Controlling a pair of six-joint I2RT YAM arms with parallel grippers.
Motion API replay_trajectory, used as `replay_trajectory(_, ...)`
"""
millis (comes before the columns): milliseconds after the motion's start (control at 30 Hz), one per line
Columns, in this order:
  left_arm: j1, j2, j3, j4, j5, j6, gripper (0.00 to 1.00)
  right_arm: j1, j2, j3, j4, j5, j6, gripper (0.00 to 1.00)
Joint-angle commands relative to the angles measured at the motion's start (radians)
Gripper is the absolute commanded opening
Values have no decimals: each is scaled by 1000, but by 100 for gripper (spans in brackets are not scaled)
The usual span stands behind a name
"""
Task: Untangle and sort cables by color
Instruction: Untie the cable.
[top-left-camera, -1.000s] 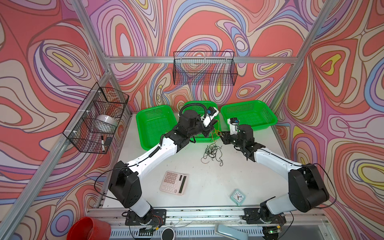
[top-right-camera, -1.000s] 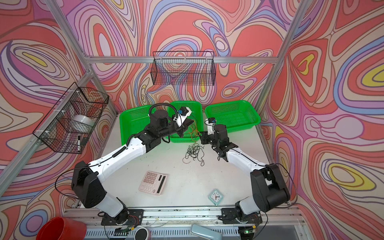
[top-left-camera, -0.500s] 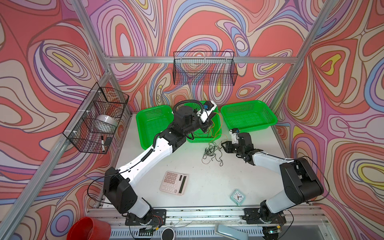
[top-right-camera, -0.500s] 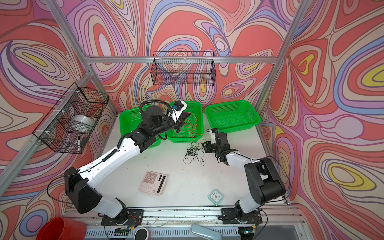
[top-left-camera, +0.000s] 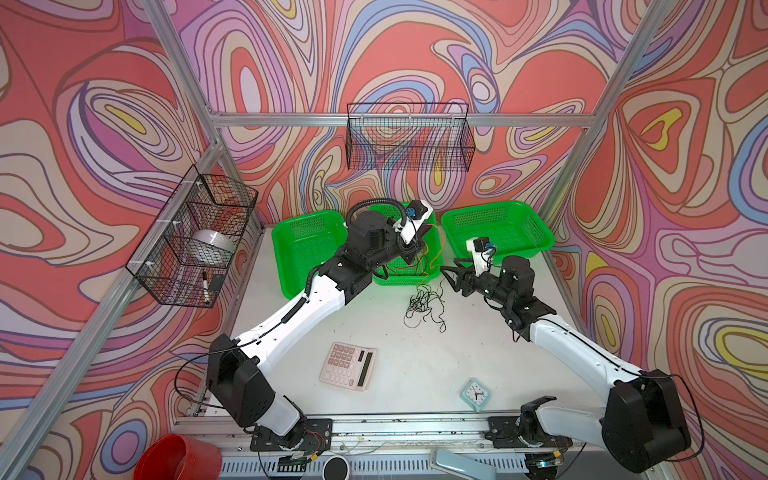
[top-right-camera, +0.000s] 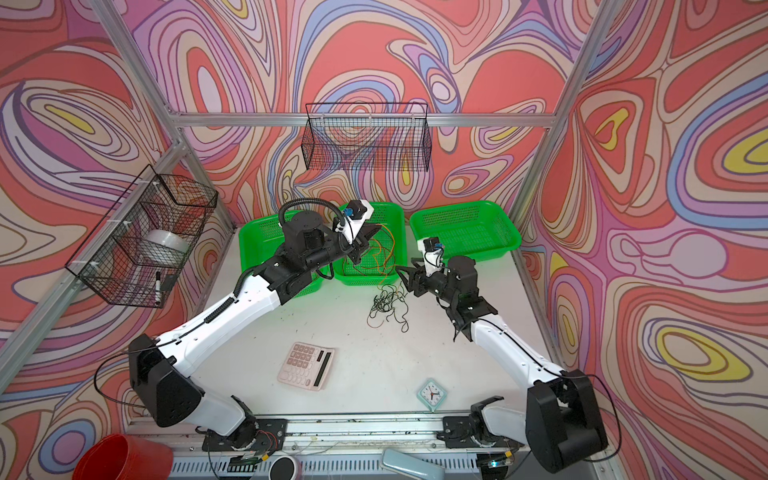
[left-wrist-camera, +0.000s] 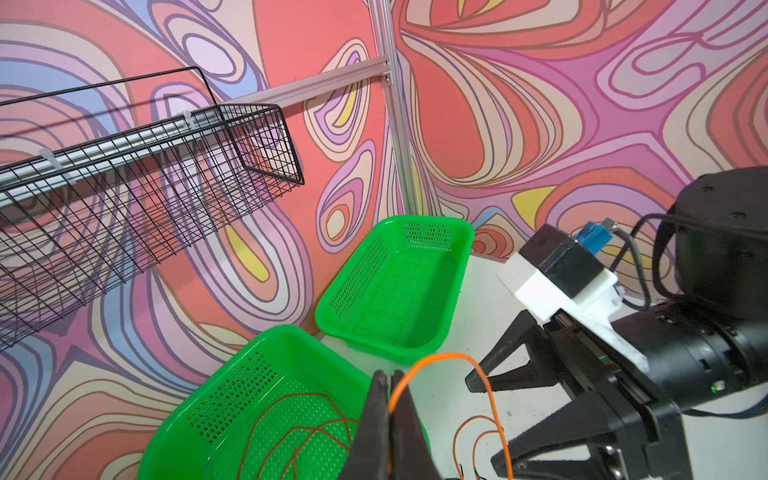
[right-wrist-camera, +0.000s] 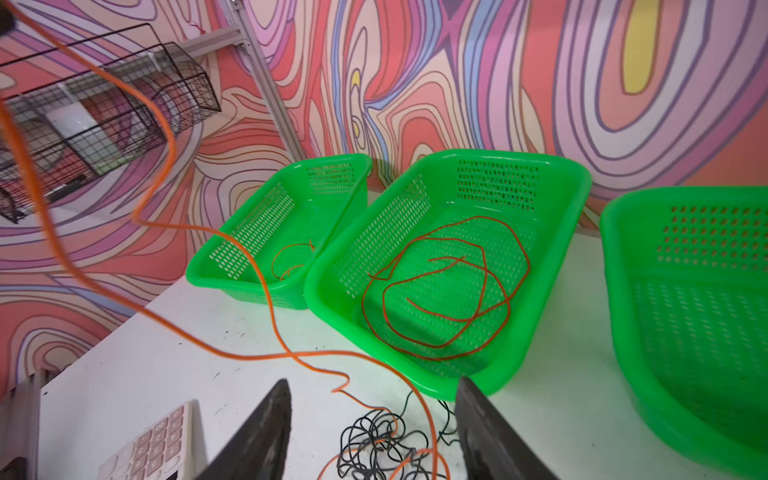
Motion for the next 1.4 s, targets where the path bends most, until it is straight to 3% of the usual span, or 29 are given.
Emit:
replay_trajectory(0, -16, -13, 42, -2, -1, 6, 0, 44, 13, 76, 18, -69, -40, 65)
replay_trajectory(267, -47, -5, 78, -20, -17, 26, 0, 62, 62, 152, 94, -195, 5, 63)
replay_trajectory(500, -72, -2, 119, -47, -37, 55, 0, 60, 88, 161, 98, -181, 61, 53)
replay_trajectory(700, -78, -7, 143, -59, -70, 72, 0, 59, 65, 108, 128, -96, 97, 43)
replay_trajectory(867, -78, -14, 171, -78, -96, 93, 0, 54, 50, 98, -2, 62, 59, 54)
replay_trajectory(1000, -78, -24, 185, -82, -108, 105, 0, 46, 76, 209, -258, 220, -52, 64)
replay_trajectory(1233, -79, -20, 243, -85, -100, 109, 0, 39, 80, 185, -250, 158, -82, 70)
replay_trajectory(1367, -79, -3, 283, -83, -91, 92, 0, 40, 128, 146, -171, -23, -48, 70)
